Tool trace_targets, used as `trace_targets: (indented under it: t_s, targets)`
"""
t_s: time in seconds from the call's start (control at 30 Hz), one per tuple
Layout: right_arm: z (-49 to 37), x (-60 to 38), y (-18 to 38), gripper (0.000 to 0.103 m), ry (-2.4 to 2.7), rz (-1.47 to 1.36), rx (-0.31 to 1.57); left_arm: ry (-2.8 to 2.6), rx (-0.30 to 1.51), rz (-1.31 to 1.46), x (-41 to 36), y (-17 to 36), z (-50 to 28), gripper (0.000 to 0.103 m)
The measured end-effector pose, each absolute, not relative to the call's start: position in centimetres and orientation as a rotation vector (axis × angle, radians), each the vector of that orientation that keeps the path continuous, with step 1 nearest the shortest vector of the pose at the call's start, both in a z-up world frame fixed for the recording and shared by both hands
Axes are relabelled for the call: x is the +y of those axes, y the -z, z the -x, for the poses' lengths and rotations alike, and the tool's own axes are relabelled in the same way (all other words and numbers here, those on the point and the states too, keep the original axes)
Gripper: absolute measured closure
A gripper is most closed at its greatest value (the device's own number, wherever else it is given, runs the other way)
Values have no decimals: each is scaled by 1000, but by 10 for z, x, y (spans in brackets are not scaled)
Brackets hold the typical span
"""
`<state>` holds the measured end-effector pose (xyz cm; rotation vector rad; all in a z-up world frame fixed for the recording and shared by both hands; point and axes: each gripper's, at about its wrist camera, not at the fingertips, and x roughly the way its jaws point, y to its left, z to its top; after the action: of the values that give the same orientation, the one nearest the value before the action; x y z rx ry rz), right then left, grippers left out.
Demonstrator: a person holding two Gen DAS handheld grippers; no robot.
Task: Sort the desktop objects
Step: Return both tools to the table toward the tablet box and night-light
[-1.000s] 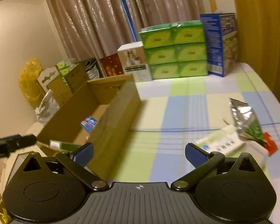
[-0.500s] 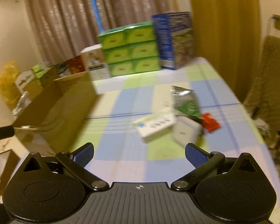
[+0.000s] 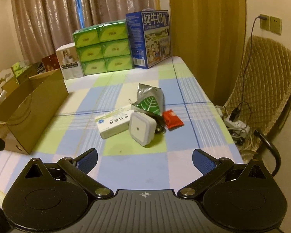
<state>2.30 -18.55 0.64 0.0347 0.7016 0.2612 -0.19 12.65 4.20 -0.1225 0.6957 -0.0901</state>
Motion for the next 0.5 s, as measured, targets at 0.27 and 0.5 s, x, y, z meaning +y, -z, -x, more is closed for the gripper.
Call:
trace_targets:
  t_s: [0.27, 0.5]
  targets:
    - [-37, -193, 6, 2, -259, -56, 710, 140, 718, 72, 104, -33, -17, 1]
    - [-53, -191, 18, 2, -258, -42, 720, 187, 740, 28, 86, -24, -43, 1]
